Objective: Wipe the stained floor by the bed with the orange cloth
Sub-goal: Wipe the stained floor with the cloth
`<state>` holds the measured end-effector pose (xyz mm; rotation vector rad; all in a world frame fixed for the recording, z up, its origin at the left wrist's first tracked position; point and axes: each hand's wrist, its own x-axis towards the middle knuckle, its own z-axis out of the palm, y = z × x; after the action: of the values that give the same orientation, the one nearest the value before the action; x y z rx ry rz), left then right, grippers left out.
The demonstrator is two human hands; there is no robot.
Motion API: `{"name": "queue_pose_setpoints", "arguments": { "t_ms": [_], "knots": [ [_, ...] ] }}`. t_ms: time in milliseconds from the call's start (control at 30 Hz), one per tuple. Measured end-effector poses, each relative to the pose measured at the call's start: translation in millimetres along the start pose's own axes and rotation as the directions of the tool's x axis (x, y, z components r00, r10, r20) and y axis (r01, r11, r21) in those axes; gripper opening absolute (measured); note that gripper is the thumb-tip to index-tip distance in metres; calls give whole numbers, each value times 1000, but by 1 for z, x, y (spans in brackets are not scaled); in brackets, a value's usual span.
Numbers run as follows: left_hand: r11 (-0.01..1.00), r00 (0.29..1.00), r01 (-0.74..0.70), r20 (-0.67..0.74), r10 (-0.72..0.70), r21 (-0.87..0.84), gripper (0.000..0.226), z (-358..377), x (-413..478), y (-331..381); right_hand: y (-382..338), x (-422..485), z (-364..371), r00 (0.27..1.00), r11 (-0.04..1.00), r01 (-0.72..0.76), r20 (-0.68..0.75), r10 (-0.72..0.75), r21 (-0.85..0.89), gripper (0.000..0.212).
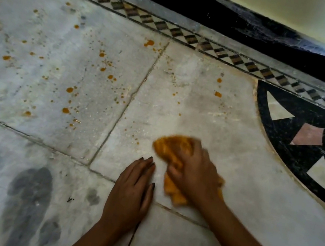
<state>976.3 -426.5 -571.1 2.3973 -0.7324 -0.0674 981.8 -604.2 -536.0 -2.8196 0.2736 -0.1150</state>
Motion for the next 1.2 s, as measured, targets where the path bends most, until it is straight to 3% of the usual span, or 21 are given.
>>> {"name": "queue_pose_setpoints", "arguments": {
  "t_ms": [100, 267, 367, 433, 500, 567, 600, 667, 733, 800, 867, 967, 1067, 1133, 1200],
  "knots": [
    [1000, 1000, 2, -18, -2, -26, 42, -1, -2, 0, 33, -64, -11, 988, 991, 131, 79, -133, 30, 52],
    [1000, 998, 0, -55, -2, -27, 40, 2, -2, 2, 88, 16, -24, 979, 970, -193, -89, 181, -147, 52],
    [999, 995, 40, -91, -43, -34, 40, 2, -1, 0, 42, 71, -17, 969, 964, -246, -50, 242, -103, 50],
    [995, 988, 88, -126, -95, -54, 40, -2, -1, -4, 4, 55, -5, 991, 989, -131, -3, 131, -62, 49],
    [993, 984, 106, -141, -111, -42, 41, -7, -1, -11, -12, 6, 3, 995, 996, 91, 29, -91, -11, 46],
    [996, 986, 89, -140, -90, -12, 41, -14, -4, -23, 7, -35, 1, 962, 964, 263, 65, -266, 49, 48],
    [997, 988, 72, -139, -70, 5, 40, -19, -5, -30, 23, -42, -2, 962, 965, 259, 74, -262, 44, 48],
    [998, 988, 46, -149, -40, 41, 39, -29, -5, -45, 48, -26, -14, 997, 998, 63, 43, -63, 11, 51],
    [996, 984, 63, -171, -51, 65, 39, -35, -2, -54, 56, 19, -16, 986, 986, -156, -76, 151, -60, 51],
    [993, 980, 87, -188, -72, 75, 39, -37, 2, -55, 38, 68, -10, 971, 970, -224, -109, 214, -92, 48],
    [991, 979, 99, -188, -81, 87, 40, -35, 3, -52, 1, 92, 2, 985, 982, -166, -53, 162, -85, 48],
    [986, 975, 130, -193, -109, 101, 40, -36, 2, -53, -45, 58, 27, 995, 996, 90, 34, -89, -28, 46],
    [977, 962, 195, -209, -174, 83, 43, -35, 2, -55, -33, -4, 17, 932, 938, 345, 100, -348, 43, 49],
    [976, 960, 203, -213, -183, 74, 43, -33, 2, -54, -1, -22, 3, 939, 942, 334, 81, -336, 31, 47],
    [978, 957, 198, -229, -177, 73, 42, -31, 3, -53, 23, -6, -6, 982, 982, 189, -1, -189, -28, 45]
  ]
}}
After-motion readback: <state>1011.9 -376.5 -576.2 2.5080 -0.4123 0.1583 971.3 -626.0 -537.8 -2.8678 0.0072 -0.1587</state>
